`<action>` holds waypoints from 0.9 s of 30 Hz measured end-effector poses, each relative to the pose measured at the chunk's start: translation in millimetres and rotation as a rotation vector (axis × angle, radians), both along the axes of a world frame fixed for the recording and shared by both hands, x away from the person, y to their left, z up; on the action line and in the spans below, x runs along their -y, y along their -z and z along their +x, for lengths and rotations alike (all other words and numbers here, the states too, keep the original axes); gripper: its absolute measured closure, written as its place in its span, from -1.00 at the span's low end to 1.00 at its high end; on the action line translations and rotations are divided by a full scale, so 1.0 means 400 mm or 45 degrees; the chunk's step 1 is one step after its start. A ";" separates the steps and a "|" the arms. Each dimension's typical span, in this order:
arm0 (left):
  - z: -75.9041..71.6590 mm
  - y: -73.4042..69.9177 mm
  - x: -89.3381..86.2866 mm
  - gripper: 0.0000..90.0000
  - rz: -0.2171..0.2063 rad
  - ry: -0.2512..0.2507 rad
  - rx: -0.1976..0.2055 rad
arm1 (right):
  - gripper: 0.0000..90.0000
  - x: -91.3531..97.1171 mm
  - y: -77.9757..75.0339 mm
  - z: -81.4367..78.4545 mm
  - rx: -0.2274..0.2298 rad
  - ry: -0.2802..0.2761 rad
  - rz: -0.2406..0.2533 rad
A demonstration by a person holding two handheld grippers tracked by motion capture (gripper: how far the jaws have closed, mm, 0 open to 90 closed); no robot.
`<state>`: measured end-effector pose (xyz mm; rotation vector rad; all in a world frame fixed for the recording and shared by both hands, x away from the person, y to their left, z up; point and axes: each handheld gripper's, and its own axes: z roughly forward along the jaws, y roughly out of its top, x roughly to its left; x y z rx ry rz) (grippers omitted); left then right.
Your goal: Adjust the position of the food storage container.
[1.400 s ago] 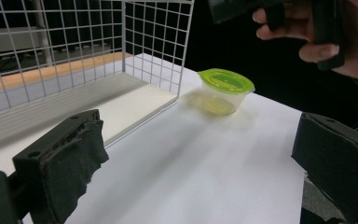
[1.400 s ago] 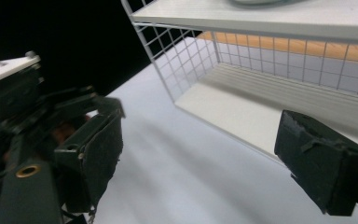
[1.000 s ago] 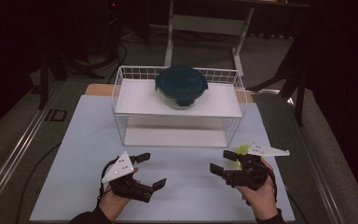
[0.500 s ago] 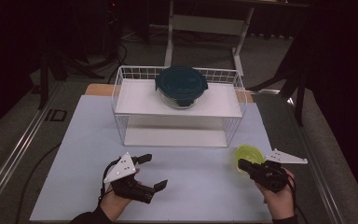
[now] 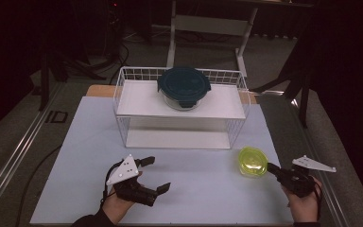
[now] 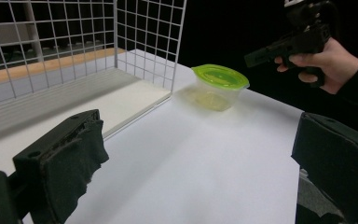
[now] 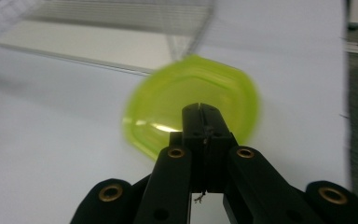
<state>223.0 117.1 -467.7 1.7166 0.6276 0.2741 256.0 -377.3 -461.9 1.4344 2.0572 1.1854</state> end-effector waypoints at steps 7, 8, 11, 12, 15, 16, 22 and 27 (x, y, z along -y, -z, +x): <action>0.001 -0.001 -0.001 -0.94 -0.004 -0.002 -0.002 | 1.00 0.056 0.057 0.024 -0.053 0.110 -0.022; 0.001 -0.001 0.000 -0.94 -0.005 -0.002 -0.001 | 1.00 0.057 0.067 0.029 -0.067 0.110 -0.022; -0.001 -0.001 0.003 -0.94 -0.007 0.003 -0.003 | 1.00 0.051 0.105 0.050 -0.125 0.103 -0.022; -0.001 -0.001 0.003 -0.94 -0.007 0.003 -0.003 | 1.00 0.051 0.105 0.050 -0.125 0.103 -0.022; -0.001 0.000 0.006 -0.94 -0.003 0.009 -0.006 | 1.00 0.043 0.138 0.070 -0.178 0.099 -0.012; -0.001 0.000 0.006 -0.94 -0.001 0.010 -0.005 | 1.00 0.043 0.138 0.070 -0.178 0.099 -0.012; 0.000 0.000 0.005 -0.94 -0.004 0.010 -0.007 | 1.00 0.018 0.152 0.078 -0.202 0.062 -0.003; 0.000 -0.002 0.005 -0.94 0.000 0.008 -0.001 | 1.00 -0.009 0.154 0.073 -0.206 0.017 -0.010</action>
